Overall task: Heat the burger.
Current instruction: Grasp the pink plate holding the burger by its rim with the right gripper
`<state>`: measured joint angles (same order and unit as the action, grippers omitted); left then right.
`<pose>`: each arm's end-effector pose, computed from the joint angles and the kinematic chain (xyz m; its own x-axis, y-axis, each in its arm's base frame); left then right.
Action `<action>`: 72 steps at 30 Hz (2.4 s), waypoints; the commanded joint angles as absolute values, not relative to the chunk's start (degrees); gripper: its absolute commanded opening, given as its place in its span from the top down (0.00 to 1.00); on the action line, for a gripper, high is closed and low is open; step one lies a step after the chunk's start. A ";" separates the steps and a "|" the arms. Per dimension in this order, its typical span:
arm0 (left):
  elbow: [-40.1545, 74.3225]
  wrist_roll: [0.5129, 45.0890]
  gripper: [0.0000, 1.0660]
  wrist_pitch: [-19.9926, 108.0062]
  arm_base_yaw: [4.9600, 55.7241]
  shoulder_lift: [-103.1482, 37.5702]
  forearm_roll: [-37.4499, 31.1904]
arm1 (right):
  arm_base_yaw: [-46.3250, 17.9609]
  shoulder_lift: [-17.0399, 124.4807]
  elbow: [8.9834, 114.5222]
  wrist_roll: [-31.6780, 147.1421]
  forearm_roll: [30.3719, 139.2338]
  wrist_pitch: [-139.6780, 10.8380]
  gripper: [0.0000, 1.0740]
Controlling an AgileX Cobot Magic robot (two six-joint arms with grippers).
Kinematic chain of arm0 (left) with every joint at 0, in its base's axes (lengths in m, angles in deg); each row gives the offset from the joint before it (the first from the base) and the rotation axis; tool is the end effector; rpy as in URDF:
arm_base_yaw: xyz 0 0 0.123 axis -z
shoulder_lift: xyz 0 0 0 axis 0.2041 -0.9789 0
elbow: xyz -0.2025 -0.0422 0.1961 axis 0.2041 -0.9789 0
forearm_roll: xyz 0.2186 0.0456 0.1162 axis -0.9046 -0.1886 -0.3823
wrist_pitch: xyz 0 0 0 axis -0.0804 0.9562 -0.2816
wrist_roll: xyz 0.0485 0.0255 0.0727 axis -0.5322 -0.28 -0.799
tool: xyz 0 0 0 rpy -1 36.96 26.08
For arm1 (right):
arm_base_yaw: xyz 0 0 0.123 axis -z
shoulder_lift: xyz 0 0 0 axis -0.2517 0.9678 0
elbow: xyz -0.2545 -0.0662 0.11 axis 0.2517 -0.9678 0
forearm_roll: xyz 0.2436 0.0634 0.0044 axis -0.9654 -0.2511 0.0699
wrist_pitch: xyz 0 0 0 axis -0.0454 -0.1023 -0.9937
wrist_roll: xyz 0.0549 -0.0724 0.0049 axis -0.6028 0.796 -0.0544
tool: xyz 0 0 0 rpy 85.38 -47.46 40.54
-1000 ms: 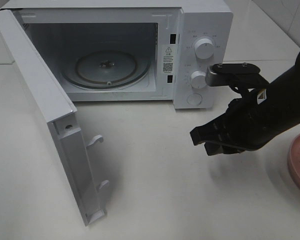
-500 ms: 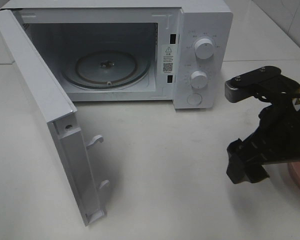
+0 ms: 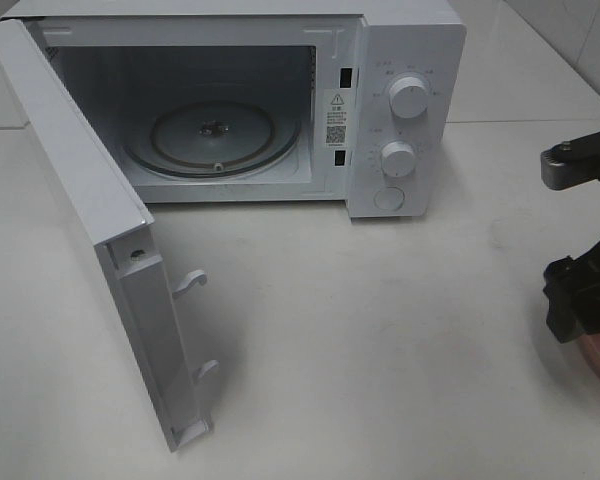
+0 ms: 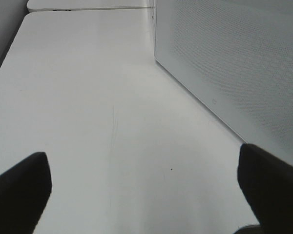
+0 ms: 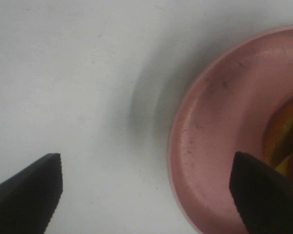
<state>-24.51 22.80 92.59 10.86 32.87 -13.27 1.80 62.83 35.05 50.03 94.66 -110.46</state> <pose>0.0035 -0.0060 0.2791 -0.4802 0.0188 -0.8770 0.0559 0.9984 -0.0092 0.2240 0.0401 0.2068 -0.9223 -0.2803 -0.2662 -0.2542 0.9586 -0.1285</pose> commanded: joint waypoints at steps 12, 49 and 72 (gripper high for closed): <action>-24.63 22.74 0.08 92.42 11.09 32.99 -13.27 | 7.88 71.65 34.88 49.17 96.72 -104.90 0.20; -24.63 22.74 0.08 92.42 11.09 32.99 -13.27 | 10.23 84.37 34.88 43.90 99.93 -96.36 0.31; -24.63 22.74 0.08 92.42 11.09 32.99 -13.27 | 10.34 86.84 34.88 42.52 99.87 -98.02 1.00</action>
<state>-24.51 22.80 92.59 10.86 32.87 -13.27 10.00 86.04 35.28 42.81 99.99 -97.05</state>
